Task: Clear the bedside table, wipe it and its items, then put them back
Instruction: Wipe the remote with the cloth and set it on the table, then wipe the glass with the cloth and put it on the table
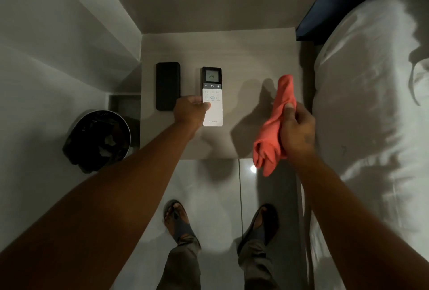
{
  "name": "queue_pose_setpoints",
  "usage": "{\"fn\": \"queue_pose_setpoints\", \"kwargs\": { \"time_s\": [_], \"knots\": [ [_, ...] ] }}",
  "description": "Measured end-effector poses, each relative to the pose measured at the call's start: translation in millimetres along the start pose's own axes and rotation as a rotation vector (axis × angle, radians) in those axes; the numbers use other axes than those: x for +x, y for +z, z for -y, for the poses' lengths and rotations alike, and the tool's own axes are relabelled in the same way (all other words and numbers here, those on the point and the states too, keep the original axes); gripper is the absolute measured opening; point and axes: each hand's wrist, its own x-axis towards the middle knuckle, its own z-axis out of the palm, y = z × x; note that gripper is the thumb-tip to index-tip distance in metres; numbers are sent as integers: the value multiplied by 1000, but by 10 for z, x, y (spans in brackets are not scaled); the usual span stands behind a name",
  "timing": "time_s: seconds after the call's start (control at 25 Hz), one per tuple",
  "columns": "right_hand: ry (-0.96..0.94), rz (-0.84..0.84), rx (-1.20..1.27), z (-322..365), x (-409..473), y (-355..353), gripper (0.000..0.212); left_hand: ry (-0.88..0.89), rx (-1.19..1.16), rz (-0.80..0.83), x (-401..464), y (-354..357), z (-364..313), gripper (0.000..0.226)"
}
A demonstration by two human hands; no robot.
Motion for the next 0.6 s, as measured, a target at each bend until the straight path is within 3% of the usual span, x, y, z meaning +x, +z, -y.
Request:
{"fn": "queue_pose_setpoints", "kwargs": {
  "time_s": [0.12, 0.28, 0.48, 0.6],
  "knots": [
    [-255, 19, -484, -126, 136, 157, 38, 59, 112, -61, -28, 38, -27, 25],
    [-209, 256, -761, -206, 224, 426, 42, 89, 189, -85, 31, 43, 27, 31],
    [-115, 268, -619, -157, 227, 351, 47, 139, 321, -104, -50, 13, -42, 36],
    [-188, 139, -422, 55, 75, -91, 51, 349, 395, -202, -383, 127, -188, 39]
  ]
}}
